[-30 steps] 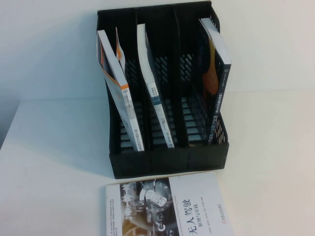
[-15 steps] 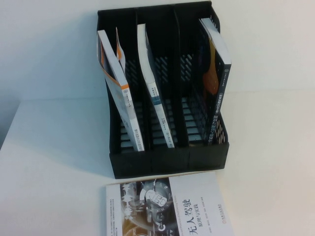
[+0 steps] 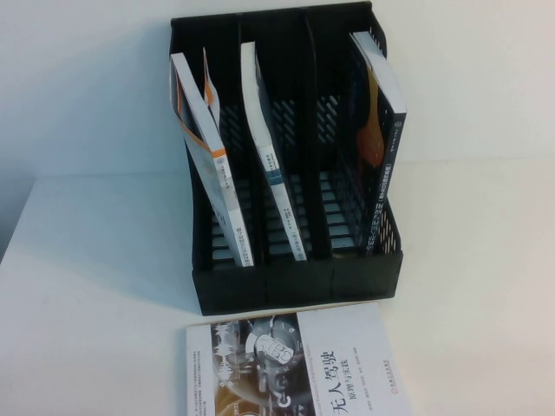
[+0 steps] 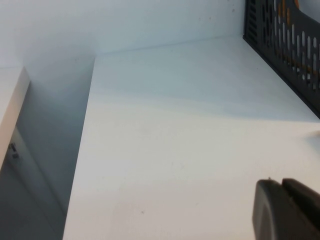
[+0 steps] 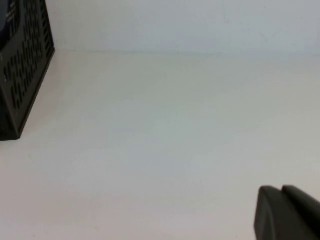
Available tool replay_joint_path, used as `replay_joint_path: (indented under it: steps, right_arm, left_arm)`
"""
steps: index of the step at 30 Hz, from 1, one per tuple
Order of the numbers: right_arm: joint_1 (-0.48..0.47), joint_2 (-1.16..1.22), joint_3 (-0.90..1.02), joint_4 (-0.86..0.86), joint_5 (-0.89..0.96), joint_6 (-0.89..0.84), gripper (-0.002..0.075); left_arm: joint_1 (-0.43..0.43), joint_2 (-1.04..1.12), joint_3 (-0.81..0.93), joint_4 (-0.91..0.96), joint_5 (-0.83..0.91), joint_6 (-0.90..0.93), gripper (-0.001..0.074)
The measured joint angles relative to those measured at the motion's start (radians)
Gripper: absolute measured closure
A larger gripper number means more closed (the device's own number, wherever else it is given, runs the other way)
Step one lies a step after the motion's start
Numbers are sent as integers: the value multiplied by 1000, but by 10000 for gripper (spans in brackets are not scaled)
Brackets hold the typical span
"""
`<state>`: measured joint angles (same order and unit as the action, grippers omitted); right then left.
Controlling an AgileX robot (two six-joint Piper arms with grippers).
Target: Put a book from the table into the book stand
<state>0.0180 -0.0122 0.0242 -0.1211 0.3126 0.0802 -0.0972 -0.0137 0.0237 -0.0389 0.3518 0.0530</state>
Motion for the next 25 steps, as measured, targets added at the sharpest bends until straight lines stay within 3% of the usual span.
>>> replay_joint_path:
  steps: [10,25]
  right_arm:
    - [0,0,-2,7,17,112,728]
    - [0,0,-3,7,21,50,728]
  left_arm:
    - [0,0,0,0,0,0,738]
    - [0,0,0,0,0,0,738]
